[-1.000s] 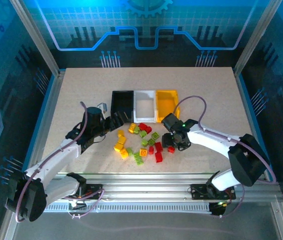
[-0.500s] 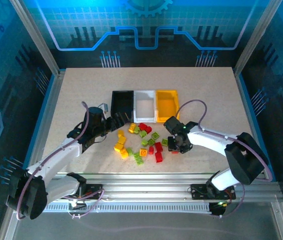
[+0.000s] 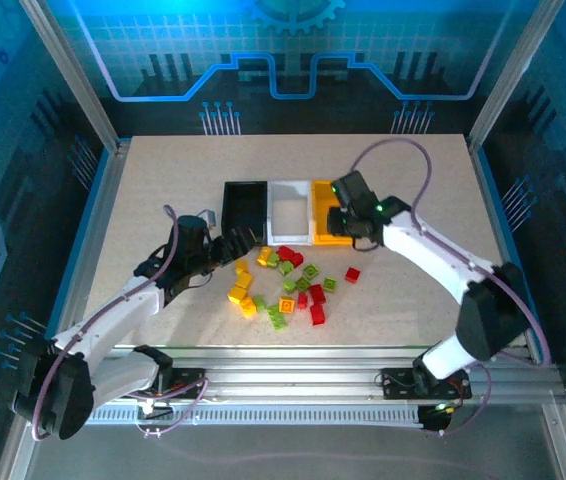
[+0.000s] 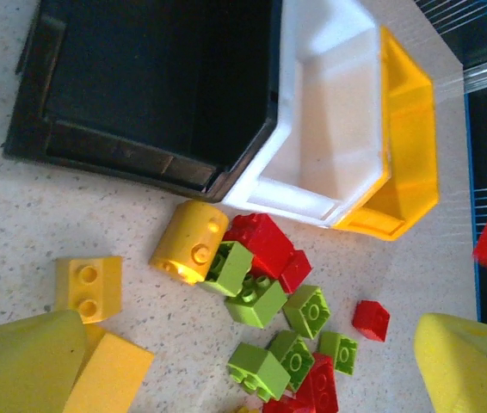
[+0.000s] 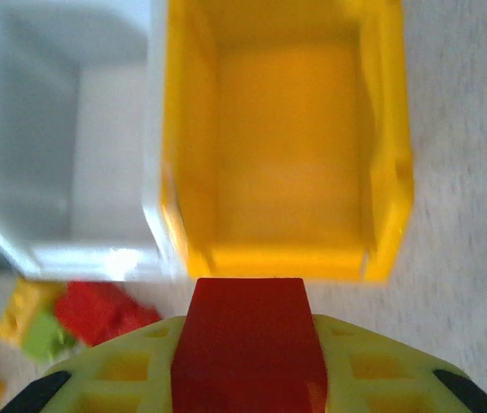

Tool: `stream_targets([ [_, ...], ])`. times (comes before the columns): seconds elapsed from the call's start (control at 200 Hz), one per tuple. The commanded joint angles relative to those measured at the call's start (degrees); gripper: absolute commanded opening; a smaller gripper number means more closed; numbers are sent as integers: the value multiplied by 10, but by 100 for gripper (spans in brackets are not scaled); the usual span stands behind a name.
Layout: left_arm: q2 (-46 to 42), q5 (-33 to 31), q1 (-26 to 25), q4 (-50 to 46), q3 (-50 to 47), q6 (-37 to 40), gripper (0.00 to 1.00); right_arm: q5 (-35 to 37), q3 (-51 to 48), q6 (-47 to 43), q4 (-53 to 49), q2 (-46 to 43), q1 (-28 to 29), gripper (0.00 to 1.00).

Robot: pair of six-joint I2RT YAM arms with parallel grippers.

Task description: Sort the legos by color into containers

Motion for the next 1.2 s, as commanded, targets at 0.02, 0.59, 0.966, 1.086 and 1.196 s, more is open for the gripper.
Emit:
stream_targets([
  [0.02, -33, -29, -4, -39, -5, -11, 99, 41, 85, -25, 0, 110, -24, 28],
  [0.59, -40, -57, -5, -104, 4, 21, 90, 14, 185, -25, 0, 187, -36, 68],
  [0.966, 76, -170, -125, -235, 60, 74, 87, -8, 8, -8, 56, 60, 6, 68],
  [1.086, 97, -215, -156, -242, 61, 87, 88, -11, -36, -3, 79, 36, 8, 68],
  [1.196, 140, -240, -159, -215, 71, 118, 88, -16, -54, 0, 88, 27, 7, 68],
])
